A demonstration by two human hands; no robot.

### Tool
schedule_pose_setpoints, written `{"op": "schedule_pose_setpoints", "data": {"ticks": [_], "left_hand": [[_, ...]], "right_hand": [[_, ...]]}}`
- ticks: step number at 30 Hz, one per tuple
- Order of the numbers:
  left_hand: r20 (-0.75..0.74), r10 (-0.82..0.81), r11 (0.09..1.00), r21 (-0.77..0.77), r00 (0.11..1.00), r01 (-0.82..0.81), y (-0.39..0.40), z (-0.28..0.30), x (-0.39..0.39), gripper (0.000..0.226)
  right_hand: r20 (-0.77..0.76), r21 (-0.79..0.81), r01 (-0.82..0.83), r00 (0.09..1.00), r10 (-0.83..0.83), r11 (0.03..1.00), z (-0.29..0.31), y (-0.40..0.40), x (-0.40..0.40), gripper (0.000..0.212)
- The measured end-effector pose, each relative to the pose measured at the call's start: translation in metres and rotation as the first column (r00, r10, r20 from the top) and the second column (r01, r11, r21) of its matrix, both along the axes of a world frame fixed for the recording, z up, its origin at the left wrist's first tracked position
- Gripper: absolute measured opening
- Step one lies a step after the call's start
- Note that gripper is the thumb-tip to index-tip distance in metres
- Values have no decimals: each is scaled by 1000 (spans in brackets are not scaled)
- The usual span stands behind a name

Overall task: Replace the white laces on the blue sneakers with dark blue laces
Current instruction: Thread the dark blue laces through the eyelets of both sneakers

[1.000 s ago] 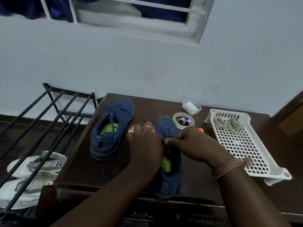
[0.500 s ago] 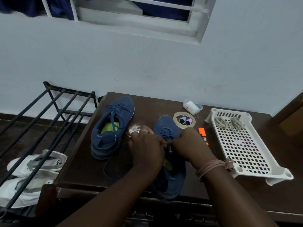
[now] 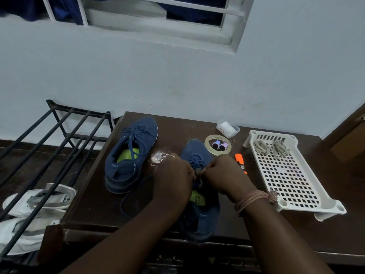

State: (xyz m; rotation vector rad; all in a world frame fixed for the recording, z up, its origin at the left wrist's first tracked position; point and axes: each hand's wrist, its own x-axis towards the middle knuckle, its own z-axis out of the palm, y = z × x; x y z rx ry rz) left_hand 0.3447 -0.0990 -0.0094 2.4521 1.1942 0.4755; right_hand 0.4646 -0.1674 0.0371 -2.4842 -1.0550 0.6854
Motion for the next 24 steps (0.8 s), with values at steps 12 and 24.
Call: {"op": "schedule_pose_setpoints", "data": {"ticks": [12,24], "left_hand": [[225,233,839,-539,946,-79,-9,-2,14,52],[246,340,707,-703,908,-75,-10,2,9,34]], "right_hand": [[-134,96,-8,991,21,995,10,-9,7,19],[188,46,-55,981,45,997,1,-1,-3,18]]}}
